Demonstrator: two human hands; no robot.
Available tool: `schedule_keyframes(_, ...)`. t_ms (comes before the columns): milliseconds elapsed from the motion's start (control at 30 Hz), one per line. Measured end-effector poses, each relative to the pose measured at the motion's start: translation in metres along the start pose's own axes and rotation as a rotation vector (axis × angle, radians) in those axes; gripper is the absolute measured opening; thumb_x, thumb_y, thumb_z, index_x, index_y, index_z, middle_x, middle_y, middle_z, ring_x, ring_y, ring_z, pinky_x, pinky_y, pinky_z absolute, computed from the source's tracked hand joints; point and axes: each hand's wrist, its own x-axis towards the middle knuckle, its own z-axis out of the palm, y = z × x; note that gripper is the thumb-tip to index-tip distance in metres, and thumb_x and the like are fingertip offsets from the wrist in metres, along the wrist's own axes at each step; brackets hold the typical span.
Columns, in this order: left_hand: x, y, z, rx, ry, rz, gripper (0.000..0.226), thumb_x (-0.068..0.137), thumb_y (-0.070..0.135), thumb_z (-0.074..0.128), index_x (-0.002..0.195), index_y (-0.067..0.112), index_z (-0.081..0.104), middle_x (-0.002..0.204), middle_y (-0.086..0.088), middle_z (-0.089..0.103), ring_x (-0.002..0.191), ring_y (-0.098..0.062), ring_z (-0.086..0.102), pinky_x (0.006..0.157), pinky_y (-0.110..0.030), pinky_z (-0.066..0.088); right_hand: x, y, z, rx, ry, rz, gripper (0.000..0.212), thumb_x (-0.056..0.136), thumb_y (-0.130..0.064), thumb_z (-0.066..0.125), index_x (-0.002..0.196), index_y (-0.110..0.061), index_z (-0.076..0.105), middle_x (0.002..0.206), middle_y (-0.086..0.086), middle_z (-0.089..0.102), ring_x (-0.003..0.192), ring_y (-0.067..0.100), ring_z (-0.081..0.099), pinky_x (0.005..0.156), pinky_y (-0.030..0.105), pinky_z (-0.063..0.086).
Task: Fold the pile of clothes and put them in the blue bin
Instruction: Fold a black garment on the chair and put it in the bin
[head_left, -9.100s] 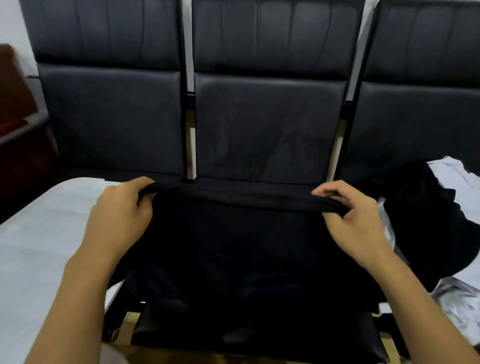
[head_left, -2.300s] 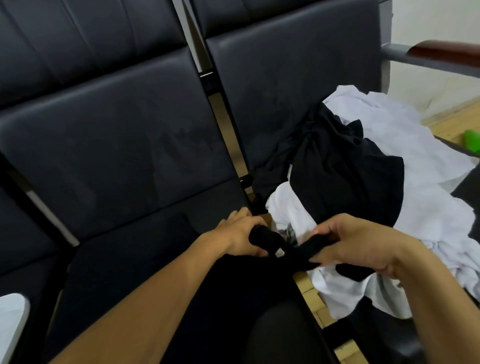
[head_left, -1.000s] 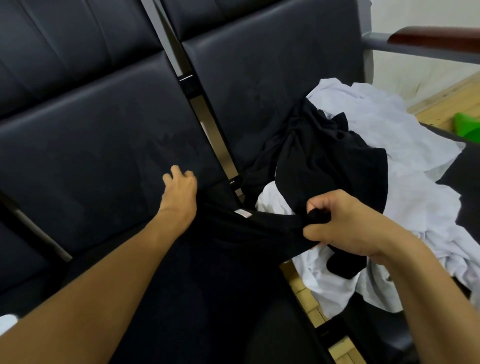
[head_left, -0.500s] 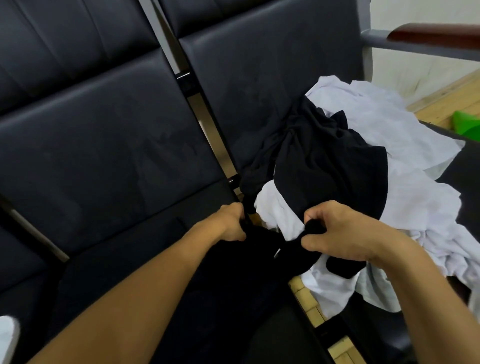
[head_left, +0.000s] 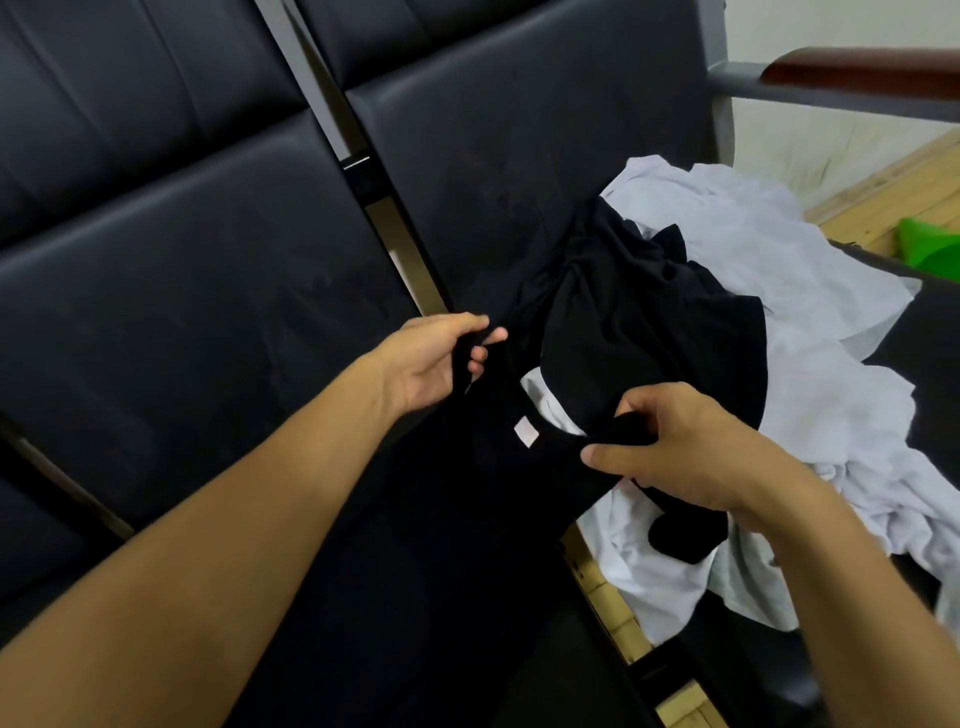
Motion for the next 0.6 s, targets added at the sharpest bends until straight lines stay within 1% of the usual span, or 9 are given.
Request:
schedule_keyframes(67, 0.006, -0.002, 0.001, 0.153, 0.115, 0.08, 0.031, 0.093, 0.004, 0.064, 0.121, 0.004, 0.052, 0.088, -0.015, 0.069, 0.047, -0.009, 0.053, 0.046, -0.02, 0.044, 0.002, 0.001, 0.001, 0.011, 0.064, -0.012, 0.023, 0.078, -0.023, 0.082, 0.083, -0.019, 0.06, 0.082, 0.006, 0.067, 0.074, 0.025, 0.068, 0.065, 0.032, 0.054)
schedule_keyframes(133, 0.011, -0.003, -0.003, 0.385, 0.239, 0.18, 0.029, 0.091, 0.003, 0.068, 0.117, 0.003, 0.055, 0.084, -0.014, 0.07, 0.048, -0.011, 0.059, 0.045, -0.02, 0.047, 0.004, 0.002, 0.003, 0.051, 0.08, 0.001, 0.025, 0.079, -0.022, 0.082, 0.091, -0.025, 0.06, 0.092, 0.002, 0.065, 0.075, 0.02, 0.068, 0.065, 0.028, 0.051)
schedule_keyframes(233, 0.011, 0.001, -0.013, 0.696, 0.343, 0.337, 0.01, 0.088, 0.019, 0.074, 0.091, 0.01, 0.071, 0.072, -0.003, 0.073, 0.061, -0.009, 0.066, 0.061, -0.022, 0.053, 0.004, -0.002, 0.004, 0.039, 0.142, -0.011, 0.025, 0.079, -0.027, 0.081, 0.098, -0.029, 0.065, 0.095, -0.009, 0.062, 0.081, 0.004, 0.061, 0.065, 0.018, 0.044)
schedule_keyframes(300, 0.003, 0.006, -0.025, 0.811, 0.376, 0.394, 0.022, 0.088, 0.031, 0.073, 0.076, 0.013, 0.073, 0.061, 0.004, 0.067, 0.061, -0.005, 0.062, 0.064, -0.022, 0.05, 0.0, -0.012, 0.005, 0.11, 0.112, -0.083, 0.018, 0.08, -0.023, 0.081, 0.093, -0.026, 0.07, 0.087, -0.01, 0.069, 0.078, 0.001, 0.064, 0.061, 0.009, 0.045)
schedule_keyframes(367, -0.011, 0.009, -0.05, 0.904, 0.422, 0.424, 0.036, 0.089, 0.037, 0.071, 0.063, 0.011, 0.069, 0.055, 0.007, 0.057, 0.056, -0.005, 0.054, 0.06, -0.022, 0.045, -0.008, -0.032, 0.017, 0.207, 0.006, -0.18, 0.014, 0.079, -0.017, 0.081, 0.089, -0.021, 0.072, 0.082, -0.002, 0.074, 0.077, 0.005, 0.069, 0.063, 0.01, 0.049)
schedule_keyframes(433, -0.029, 0.005, -0.09, 0.958, 0.475, 0.399, 0.05, 0.09, 0.038, 0.069, 0.049, 0.014, 0.054, 0.049, 0.006, 0.046, 0.05, -0.008, 0.045, 0.057, -0.02, 0.044, -0.016, -0.054, 0.042, 0.245, -0.134, -0.312, 0.018, 0.077, -0.015, 0.082, 0.092, -0.019, 0.072, 0.081, 0.005, 0.073, 0.076, 0.016, 0.069, 0.068, 0.019, 0.051)
schedule_keyframes(500, -0.052, -0.005, -0.138, 0.932, 0.508, 0.344, 0.056, 0.091, 0.035, 0.068, 0.047, 0.013, 0.043, 0.044, 0.005, 0.037, 0.043, -0.007, 0.037, 0.045, -0.016, 0.037, -0.026, -0.072, 0.077, 0.235, -0.317, -0.417, 0.024, 0.076, -0.019, 0.084, 0.097, -0.021, 0.072, 0.081, 0.003, 0.069, 0.074, 0.011, 0.064, 0.071, 0.021, 0.051)
schedule_keyframes(567, -0.078, -0.025, -0.188, 1.001, 0.472, 0.284, 0.057, 0.093, 0.032, 0.066, 0.048, 0.003, 0.049, 0.037, 0.006, 0.039, 0.035, -0.008, 0.035, 0.038, -0.018, 0.032, -0.04, -0.083, 0.107, 0.289, -0.604, -0.389, 0.034, 0.079, -0.022, 0.083, 0.109, -0.027, 0.068, 0.091, -0.004, 0.069, 0.075, 0.004, 0.061, 0.072, 0.02, 0.051)
schedule_keyframes(600, -0.091, -0.037, -0.214, 1.103, 0.421, 0.242, 0.057, 0.095, 0.032, 0.064, 0.048, 0.0, 0.057, 0.037, 0.004, 0.048, 0.036, -0.013, 0.044, 0.042, -0.022, 0.04, -0.045, -0.085, 0.118, 0.305, -0.744, -0.337, 0.04, 0.081, -0.023, 0.081, 0.117, -0.029, 0.064, 0.103, -0.004, 0.07, 0.078, 0.006, 0.063, 0.074, 0.022, 0.052)
